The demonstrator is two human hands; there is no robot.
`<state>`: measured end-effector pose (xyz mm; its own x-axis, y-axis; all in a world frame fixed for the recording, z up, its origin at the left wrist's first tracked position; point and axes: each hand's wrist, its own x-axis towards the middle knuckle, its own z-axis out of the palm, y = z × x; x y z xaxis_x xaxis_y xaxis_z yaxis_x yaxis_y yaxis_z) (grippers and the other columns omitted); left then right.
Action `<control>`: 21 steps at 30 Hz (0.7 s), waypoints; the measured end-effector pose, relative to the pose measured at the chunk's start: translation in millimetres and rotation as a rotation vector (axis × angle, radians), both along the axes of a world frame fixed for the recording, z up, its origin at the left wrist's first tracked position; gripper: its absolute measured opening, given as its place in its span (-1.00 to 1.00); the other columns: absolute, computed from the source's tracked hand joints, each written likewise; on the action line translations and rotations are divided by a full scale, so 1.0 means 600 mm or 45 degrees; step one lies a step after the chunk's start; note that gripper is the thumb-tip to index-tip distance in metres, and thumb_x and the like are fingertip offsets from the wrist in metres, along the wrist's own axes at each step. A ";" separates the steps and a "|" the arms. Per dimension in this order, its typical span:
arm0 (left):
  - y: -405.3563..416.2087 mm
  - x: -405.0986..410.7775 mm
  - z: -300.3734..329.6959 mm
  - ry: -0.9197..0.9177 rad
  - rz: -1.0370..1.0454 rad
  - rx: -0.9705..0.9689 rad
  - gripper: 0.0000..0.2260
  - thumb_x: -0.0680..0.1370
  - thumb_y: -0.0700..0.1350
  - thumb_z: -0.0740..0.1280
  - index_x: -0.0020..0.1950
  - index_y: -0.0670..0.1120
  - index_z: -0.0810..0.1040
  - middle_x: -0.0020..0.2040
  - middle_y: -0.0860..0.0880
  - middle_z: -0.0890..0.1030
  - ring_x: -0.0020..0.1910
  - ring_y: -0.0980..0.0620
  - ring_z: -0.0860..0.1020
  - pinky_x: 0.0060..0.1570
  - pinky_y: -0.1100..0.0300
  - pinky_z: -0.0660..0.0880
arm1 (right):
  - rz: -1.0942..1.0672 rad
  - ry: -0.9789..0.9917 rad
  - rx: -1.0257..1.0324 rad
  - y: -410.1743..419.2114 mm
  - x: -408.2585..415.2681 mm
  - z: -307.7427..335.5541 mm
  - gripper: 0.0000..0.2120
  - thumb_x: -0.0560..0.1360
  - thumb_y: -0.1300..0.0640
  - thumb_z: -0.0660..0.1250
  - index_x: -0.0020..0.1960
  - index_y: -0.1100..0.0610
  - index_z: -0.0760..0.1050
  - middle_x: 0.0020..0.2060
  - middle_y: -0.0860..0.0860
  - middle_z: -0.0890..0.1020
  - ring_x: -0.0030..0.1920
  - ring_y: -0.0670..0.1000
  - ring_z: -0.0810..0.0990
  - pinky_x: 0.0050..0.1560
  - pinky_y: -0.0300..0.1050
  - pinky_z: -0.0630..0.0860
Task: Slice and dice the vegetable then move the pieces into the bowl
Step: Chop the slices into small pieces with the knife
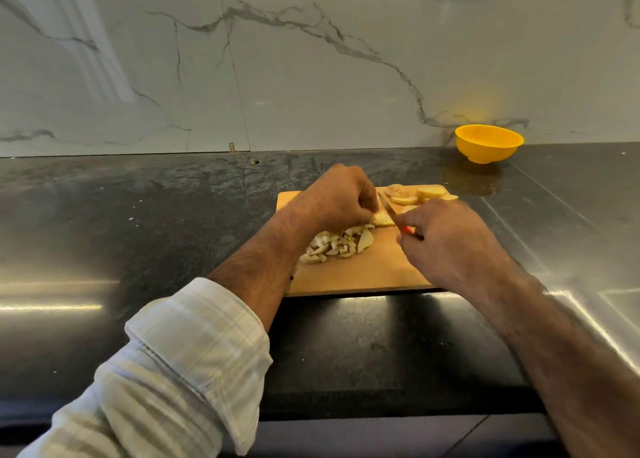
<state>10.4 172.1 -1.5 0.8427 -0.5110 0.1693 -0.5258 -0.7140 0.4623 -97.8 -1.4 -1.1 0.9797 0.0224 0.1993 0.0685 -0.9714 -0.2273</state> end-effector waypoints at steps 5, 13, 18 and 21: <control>-0.005 -0.002 -0.004 0.034 0.007 0.043 -0.92 0.52 -0.18 0.57 -0.01 -0.05 0.79 -0.15 0.11 0.72 -0.20 0.20 0.62 -0.10 0.27 0.59 | -0.017 0.192 -0.049 0.022 0.005 -0.007 -0.66 0.60 -0.01 0.38 0.36 -0.06 0.59 0.09 -0.04 0.64 -0.01 -0.02 0.54 -0.08 -0.14 0.57; 0.000 0.007 -0.005 0.047 -0.044 0.035 -0.92 0.51 -0.16 0.59 -0.05 0.01 0.78 -0.19 0.17 0.70 -0.18 0.23 0.64 -0.09 0.31 0.58 | -0.031 0.202 -0.011 0.037 0.042 -0.010 -0.64 0.59 0.03 0.42 0.38 -0.03 0.59 0.16 -0.01 0.66 0.15 0.04 0.60 0.14 -0.06 0.62; 0.032 0.019 0.001 -0.126 -0.025 -0.212 -0.97 0.53 -0.12 0.53 -0.06 -0.01 0.77 -0.18 0.12 0.72 -0.18 0.19 0.66 -0.16 0.25 0.62 | -0.025 -0.021 -0.032 -0.019 0.015 -0.003 -0.68 0.57 0.00 0.40 0.32 -0.07 0.64 0.18 -0.01 0.67 0.13 0.07 0.59 0.00 -0.13 0.44; 0.042 0.024 0.005 -0.232 0.032 -0.283 -0.96 0.51 -0.14 0.51 -0.11 -0.05 0.77 -0.25 0.10 0.70 -0.27 0.18 0.64 -0.25 0.24 0.61 | -0.126 0.081 -0.066 -0.036 0.010 -0.010 -0.67 0.52 -0.02 0.40 0.28 -0.12 0.65 0.12 -0.04 0.68 0.03 0.06 0.58 -0.04 -0.05 0.58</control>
